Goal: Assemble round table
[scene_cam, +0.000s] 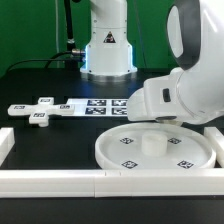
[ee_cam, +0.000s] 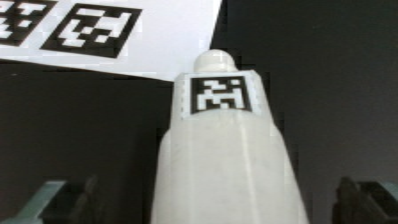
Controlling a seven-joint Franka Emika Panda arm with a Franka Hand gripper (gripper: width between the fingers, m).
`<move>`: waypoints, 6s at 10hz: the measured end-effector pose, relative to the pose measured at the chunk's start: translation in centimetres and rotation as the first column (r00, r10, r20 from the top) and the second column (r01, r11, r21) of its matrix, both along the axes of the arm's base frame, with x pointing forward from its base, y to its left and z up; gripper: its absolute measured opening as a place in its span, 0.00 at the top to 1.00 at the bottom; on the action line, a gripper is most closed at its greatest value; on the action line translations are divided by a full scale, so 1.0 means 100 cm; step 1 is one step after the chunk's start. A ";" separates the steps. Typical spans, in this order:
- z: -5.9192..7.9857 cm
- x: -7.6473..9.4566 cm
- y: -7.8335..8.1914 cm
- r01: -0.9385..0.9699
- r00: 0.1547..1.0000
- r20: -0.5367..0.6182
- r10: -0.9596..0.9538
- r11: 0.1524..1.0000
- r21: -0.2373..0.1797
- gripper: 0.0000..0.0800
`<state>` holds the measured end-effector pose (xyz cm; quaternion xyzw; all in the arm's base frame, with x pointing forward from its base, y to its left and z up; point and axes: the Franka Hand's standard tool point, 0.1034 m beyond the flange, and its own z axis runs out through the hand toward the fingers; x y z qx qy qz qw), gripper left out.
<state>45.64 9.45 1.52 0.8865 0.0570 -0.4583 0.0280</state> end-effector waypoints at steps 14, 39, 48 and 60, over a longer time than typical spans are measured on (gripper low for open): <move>0.080 0.020 -0.015 -0.003 1.000 0.018 0.002 0.998 0.066 0.49; 0.090 0.112 -0.053 -0.259 0.331 0.943 -0.002 0.961 0.093 0.49; 0.071 0.108 -0.050 -0.261 0.331 0.944 0.000 0.961 0.091 0.49; 0.088 0.103 -0.062 -0.250 0.317 0.948 0.001 0.965 0.083 0.19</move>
Offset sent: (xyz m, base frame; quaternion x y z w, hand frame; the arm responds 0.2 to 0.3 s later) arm 0.0008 0.0000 -0.0049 -0.0110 0.0041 -0.0021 0.9999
